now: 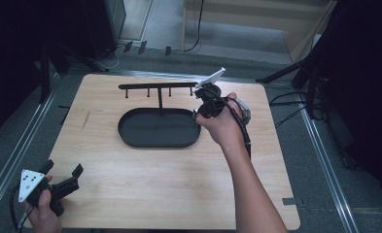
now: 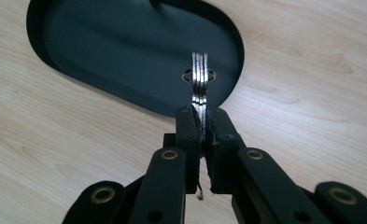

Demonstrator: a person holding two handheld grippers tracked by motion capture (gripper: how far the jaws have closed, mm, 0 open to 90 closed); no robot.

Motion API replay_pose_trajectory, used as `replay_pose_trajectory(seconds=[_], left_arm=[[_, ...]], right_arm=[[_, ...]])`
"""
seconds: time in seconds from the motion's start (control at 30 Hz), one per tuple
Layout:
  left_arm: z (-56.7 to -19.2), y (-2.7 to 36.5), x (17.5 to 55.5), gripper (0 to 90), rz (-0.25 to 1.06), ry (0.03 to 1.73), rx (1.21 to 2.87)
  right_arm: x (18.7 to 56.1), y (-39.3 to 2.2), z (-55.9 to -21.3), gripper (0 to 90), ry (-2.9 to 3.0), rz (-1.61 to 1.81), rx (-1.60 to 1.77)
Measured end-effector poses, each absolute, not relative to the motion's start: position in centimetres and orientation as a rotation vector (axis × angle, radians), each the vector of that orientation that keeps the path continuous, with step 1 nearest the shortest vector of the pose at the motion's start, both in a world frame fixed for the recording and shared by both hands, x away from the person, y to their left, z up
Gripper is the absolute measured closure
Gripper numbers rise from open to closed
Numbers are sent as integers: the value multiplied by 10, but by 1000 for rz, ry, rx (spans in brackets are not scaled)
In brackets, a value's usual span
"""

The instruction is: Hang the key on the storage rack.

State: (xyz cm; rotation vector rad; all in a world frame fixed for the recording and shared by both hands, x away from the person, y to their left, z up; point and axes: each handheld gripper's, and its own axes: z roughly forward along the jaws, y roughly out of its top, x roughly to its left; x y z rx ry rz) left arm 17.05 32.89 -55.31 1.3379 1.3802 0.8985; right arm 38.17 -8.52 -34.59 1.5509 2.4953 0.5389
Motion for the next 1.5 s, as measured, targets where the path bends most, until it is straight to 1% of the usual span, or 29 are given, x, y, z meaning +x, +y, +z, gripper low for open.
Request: replay_pose_trajectory(seconds=[0.17,0.47,0.77,1.5], left_arm=[[-553,328,171,7,901,1380,1342],[-553,329,171,7,894,1379,1345],[-553,329,171,7,895,1379,1345],[-553,328,170,7,899,1369,1352]], right_arm=[[391,-79,-333,855,2465,566,1560],[404,-74,-325,856,2407,604,1575],[414,-70,-325,855,2369,619,1602],[422,-67,-325,854,2332,641,1604]])
